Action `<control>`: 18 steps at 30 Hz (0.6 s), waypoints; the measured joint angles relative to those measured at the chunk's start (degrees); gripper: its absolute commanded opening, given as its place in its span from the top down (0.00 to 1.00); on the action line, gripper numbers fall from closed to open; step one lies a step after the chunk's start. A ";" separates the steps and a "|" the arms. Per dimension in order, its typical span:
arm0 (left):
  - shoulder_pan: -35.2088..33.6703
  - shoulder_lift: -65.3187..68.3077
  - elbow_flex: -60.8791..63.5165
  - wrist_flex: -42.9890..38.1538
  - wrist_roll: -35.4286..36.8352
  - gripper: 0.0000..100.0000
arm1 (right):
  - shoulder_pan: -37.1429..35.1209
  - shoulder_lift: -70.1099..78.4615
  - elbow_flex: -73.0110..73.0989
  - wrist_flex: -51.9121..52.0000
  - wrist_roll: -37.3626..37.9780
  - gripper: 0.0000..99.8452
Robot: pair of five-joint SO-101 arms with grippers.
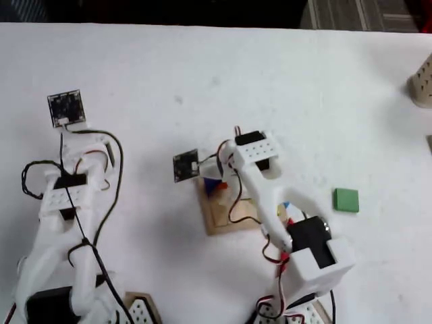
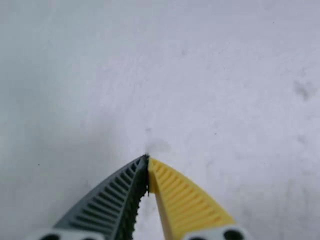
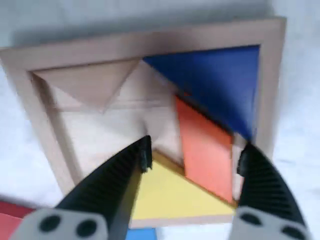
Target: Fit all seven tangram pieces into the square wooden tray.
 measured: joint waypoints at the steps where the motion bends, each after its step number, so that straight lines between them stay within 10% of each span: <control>1: 0.00 0.00 0.00 0.00 0.00 0.98 | 0.44 0.00 0.00 0.00 -0.88 0.70; 18: 0.00 0.00 0.00 0.00 0.00 0.98 | -2.90 -7.21 -0.18 1.93 -35.96 0.98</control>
